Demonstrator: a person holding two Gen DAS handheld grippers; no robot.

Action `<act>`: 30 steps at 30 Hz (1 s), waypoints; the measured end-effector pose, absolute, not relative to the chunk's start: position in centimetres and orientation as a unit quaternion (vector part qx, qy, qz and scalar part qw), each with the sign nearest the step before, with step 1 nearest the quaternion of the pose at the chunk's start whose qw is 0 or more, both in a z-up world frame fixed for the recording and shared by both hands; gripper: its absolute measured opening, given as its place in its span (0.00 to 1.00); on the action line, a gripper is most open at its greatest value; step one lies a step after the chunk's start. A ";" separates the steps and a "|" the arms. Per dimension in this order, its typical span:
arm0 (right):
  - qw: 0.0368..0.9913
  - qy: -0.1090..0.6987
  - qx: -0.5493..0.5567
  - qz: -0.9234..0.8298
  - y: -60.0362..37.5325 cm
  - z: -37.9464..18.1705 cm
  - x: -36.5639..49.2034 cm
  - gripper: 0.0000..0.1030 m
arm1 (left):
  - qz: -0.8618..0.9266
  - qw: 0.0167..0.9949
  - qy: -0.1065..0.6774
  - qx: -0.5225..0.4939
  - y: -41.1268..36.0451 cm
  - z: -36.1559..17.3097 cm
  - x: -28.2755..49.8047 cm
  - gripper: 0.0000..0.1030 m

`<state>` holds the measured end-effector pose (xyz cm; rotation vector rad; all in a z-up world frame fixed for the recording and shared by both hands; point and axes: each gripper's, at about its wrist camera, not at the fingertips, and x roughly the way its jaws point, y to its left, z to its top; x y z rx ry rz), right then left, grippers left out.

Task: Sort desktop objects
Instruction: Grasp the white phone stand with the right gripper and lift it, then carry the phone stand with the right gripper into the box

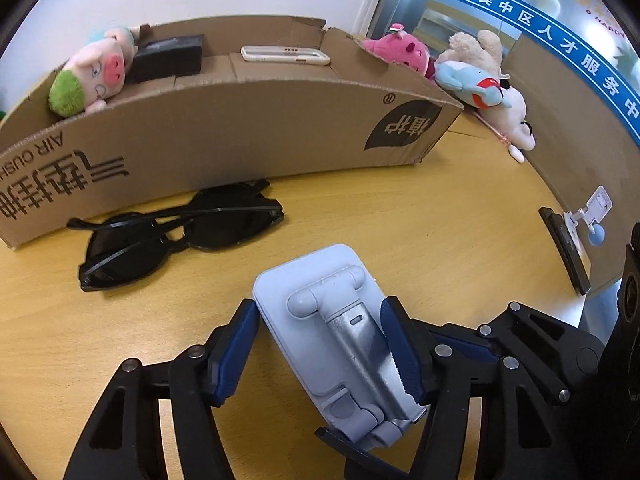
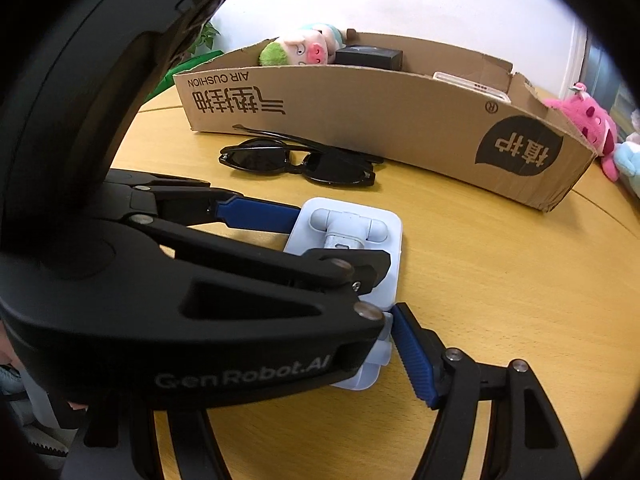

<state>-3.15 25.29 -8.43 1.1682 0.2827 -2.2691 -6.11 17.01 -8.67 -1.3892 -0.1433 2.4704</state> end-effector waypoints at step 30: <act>0.266 0.083 0.273 -0.920 24.0 6.6 -13.3 0.67 | 0.935 0.150 -0.002 -0.322 15.3 9.4 -17.3 0.56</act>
